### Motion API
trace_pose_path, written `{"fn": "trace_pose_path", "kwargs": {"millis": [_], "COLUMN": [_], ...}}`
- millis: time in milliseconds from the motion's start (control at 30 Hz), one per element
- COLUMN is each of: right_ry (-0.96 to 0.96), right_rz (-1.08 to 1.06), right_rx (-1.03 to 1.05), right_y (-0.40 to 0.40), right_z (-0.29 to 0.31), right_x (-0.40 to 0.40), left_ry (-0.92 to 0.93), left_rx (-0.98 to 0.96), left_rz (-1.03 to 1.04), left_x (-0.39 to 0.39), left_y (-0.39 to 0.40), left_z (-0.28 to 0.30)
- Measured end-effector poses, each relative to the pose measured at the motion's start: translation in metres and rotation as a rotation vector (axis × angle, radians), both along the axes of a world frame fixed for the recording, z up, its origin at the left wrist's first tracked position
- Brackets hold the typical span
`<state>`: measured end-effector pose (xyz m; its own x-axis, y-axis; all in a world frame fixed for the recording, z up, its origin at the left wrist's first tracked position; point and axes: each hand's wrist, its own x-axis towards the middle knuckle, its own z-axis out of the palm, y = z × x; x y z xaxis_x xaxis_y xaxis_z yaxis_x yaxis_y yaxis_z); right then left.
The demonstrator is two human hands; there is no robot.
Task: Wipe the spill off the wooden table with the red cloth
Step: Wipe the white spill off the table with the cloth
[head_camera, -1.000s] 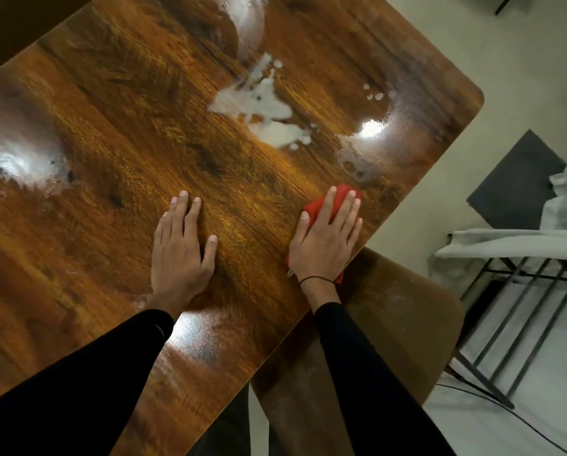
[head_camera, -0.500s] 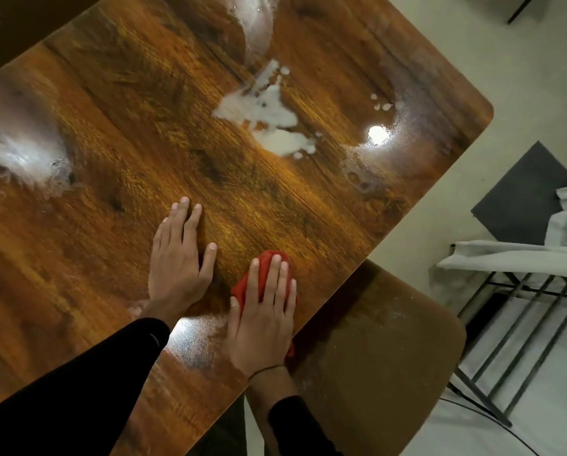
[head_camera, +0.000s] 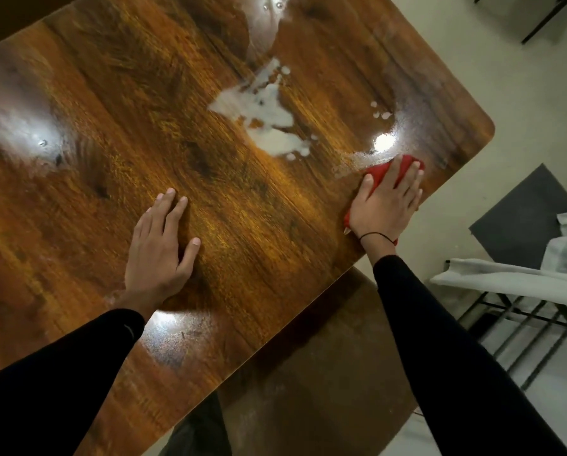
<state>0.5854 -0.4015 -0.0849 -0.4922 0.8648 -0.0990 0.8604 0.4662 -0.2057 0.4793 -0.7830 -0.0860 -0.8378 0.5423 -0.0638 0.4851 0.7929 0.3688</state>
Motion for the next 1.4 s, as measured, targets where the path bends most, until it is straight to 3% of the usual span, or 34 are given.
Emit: {"fn": "trace_pose_path", "kwargs": {"millis": [133,200,400,500,600,700,933,1100,1233,1400], "right_ry": [0.069,0.073,0.004,0.022,0.029,0.038,-0.010,-0.003,-0.013,0.020], "right_rz": [-0.178,-0.153,0.493,0.859,1.013,0.921,0.332,0.252,0.681,1.314], "right_rx": [0.008,0.017,-0.017,-0.010,-0.001,-0.014,0.000,0.017,0.022,0.016], "right_y": [-0.044,-0.085,-0.181,-0.176,-0.149,-0.115,-0.042,-0.061,-0.074,-0.056], "right_z": [0.001,0.001,-0.006,-0.008,-0.007,-0.003,0.006,0.004,-0.004,-0.003], "right_x": [0.015,0.028,0.050,0.028,-0.012,-0.052,-0.051,-0.010,0.015,-0.011], "left_ry": [0.001,0.004,0.022,0.030,0.029,0.030,0.020,0.035,0.052,-0.007], "left_rx": [0.004,0.008,0.017,0.020,0.012,0.007,-0.006,-0.037,-0.101,-0.035], "left_rz": [0.004,0.006,0.004,0.002,0.004,-0.001,-0.013,0.012,0.107,0.316], "left_x": [0.000,-0.001,-0.001,-0.002,-0.001,0.000,-0.001,0.003,0.017,0.038], "left_y": [0.002,0.002,0.001,0.001,0.000,-0.002,-0.003,0.002,0.016,0.110], "left_z": [0.002,0.001,0.000,0.000,0.000,0.000,0.001,0.005,0.011,0.011]}}
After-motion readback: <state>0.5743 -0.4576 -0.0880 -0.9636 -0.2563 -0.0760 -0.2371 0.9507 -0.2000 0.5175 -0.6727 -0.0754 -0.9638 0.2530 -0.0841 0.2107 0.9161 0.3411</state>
